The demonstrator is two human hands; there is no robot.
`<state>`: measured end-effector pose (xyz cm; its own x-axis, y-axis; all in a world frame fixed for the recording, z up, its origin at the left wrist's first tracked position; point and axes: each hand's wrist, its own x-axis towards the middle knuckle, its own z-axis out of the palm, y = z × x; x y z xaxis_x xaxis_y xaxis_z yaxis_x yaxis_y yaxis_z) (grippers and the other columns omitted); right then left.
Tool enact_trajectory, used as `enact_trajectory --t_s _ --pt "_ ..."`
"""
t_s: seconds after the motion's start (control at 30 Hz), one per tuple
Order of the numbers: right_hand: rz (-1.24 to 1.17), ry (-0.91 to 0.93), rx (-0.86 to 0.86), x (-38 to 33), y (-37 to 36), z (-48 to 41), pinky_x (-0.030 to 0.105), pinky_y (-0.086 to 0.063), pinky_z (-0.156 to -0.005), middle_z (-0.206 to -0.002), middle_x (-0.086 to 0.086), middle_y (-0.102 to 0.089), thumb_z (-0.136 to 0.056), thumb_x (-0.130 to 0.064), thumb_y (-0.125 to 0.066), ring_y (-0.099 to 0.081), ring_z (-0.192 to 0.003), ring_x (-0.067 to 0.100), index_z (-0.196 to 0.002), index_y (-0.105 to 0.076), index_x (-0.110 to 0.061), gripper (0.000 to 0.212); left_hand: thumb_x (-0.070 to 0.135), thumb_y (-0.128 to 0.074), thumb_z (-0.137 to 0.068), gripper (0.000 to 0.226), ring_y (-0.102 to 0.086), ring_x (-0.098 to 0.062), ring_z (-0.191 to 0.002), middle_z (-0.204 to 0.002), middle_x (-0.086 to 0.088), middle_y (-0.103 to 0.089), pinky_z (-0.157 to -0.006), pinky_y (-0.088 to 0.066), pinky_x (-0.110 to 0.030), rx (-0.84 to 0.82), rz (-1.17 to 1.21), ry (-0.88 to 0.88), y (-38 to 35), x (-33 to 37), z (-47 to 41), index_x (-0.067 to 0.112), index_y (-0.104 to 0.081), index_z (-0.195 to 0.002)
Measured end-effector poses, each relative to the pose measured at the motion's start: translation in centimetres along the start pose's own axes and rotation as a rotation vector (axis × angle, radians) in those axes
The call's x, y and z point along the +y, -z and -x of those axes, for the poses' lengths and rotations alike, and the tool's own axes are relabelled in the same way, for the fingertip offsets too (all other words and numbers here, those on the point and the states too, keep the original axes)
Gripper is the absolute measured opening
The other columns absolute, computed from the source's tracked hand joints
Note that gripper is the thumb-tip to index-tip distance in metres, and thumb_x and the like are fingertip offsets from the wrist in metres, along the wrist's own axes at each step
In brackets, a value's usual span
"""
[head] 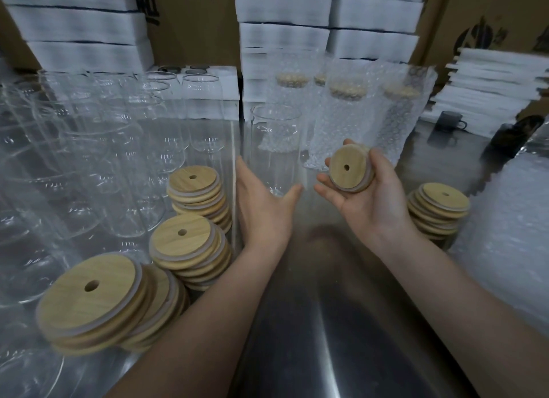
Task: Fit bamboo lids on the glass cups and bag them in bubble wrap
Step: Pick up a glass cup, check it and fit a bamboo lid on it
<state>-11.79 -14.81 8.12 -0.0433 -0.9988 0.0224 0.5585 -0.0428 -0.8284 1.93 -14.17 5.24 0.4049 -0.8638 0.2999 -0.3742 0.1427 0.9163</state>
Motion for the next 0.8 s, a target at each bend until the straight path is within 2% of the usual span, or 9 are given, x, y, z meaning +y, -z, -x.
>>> enact_trajectory --t_s 0.13,0.2,0.37,0.47,0.53,0.6,0.7,0.8 --pt "0.093 0.093 -0.016 0.2 -0.2 0.1 0.036 -0.059 -0.081 -0.139 0.008 -0.05 -0.104 -0.037 -0.041 -0.06 -0.114 0.028 -0.128 -0.058 -0.025 0.032 0.027 -0.082 -0.075 0.098 -0.036 -0.023 -0.137 -0.149 -0.008 -0.038 -0.111 -0.03 -0.032 0.039 -0.043 0.0 0.0 0.1 0.0 0.012 -0.022 -0.151" --pt "0.213 0.191 -0.006 0.4 -0.3 0.2 0.034 -0.056 -0.091 -0.145 0.002 -0.044 -0.106 -0.035 -0.038 -0.056 -0.12 0.022 -0.131 -0.053 -0.03 0.03 0.027 -0.083 -0.074 0.098 -0.037 -0.024 -0.136 -0.147 -0.007 -0.037 -0.111 -0.029 -0.033 0.059 -0.076 -0.015 0.0 0.2 0.1 0.013 -0.024 -0.15" --pt "0.441 0.417 -0.007 0.9 -0.7 0.3 0.027 -0.046 -0.105 -0.149 -0.008 -0.038 -0.108 -0.031 -0.032 -0.043 -0.136 0.016 -0.137 -0.04 -0.037 0.031 0.019 -0.086 -0.069 0.093 -0.037 -0.024 -0.132 -0.141 -0.006 -0.04 -0.109 -0.026 -0.029 0.107 -0.151 -0.101 0.3 0.5 0.5 0.019 -0.033 -0.146" --pt "0.521 0.546 -0.001 0.9 -0.8 0.3 0.036 -0.038 -0.115 -0.141 -0.017 -0.038 -0.105 -0.035 -0.033 -0.039 -0.137 0.006 -0.137 -0.037 -0.038 0.033 0.01 -0.082 -0.071 0.088 -0.033 -0.025 -0.133 -0.142 -0.006 -0.038 -0.108 -0.023 -0.028 0.122 -0.253 -0.17 0.3 0.8 0.9 0.023 -0.035 -0.144" --pt "0.583 0.603 0.013 0.8 -0.8 0.1 0.041 -0.032 -0.118 -0.139 -0.017 -0.038 -0.099 -0.04 -0.035 -0.035 -0.139 0.005 -0.133 -0.036 -0.044 0.034 0.005 -0.078 -0.073 0.085 -0.03 -0.026 -0.134 -0.143 -0.006 -0.036 -0.108 -0.024 -0.029 0.115 -0.322 -0.214 0.3 0.9 1.1 0.025 -0.035 -0.144" --pt "0.65 0.646 0.014 0.7 -0.6 -0.1 0.042 -0.029 -0.119 -0.139 -0.015 -0.037 -0.098 -0.039 -0.034 -0.033 -0.14 0.006 -0.136 -0.034 -0.041 0.039 0.001 -0.074 -0.073 0.083 -0.028 -0.026 -0.134 -0.143 -0.006 -0.035 -0.109 -0.025 -0.031 0.099 -0.359 -0.249 0.3 0.9 1.3 0.026 -0.036 -0.143" --pt "0.767 0.701 -0.005 0.9 -0.3 -0.1 0.035 -0.027 -0.12 -0.135 -0.018 -0.038 -0.1 -0.035 -0.034 -0.035 -0.135 0.0 -0.146 -0.035 -0.026 0.047 -0.006 -0.066 -0.073 0.083 -0.025 -0.026 -0.135 -0.144 -0.005 -0.032 -0.11 -0.026 -0.032 0.084 -0.387 -0.289 0.2 1.0 1.4 0.028 -0.036 -0.143" --pt "0.776 0.703 -0.045 1.0 -0.3 0.1 0.042 -0.03 -0.119 -0.132 -0.021 -0.036 -0.101 -0.031 -0.035 -0.037 -0.133 0.0 -0.147 -0.037 -0.021 0.047 -0.009 -0.064 -0.073 0.085 -0.024 -0.025 -0.135 -0.146 -0.004 -0.031 -0.109 -0.028 -0.032 0.078 -0.389 -0.313 0.1 1.1 1.6 0.029 -0.036 -0.143"
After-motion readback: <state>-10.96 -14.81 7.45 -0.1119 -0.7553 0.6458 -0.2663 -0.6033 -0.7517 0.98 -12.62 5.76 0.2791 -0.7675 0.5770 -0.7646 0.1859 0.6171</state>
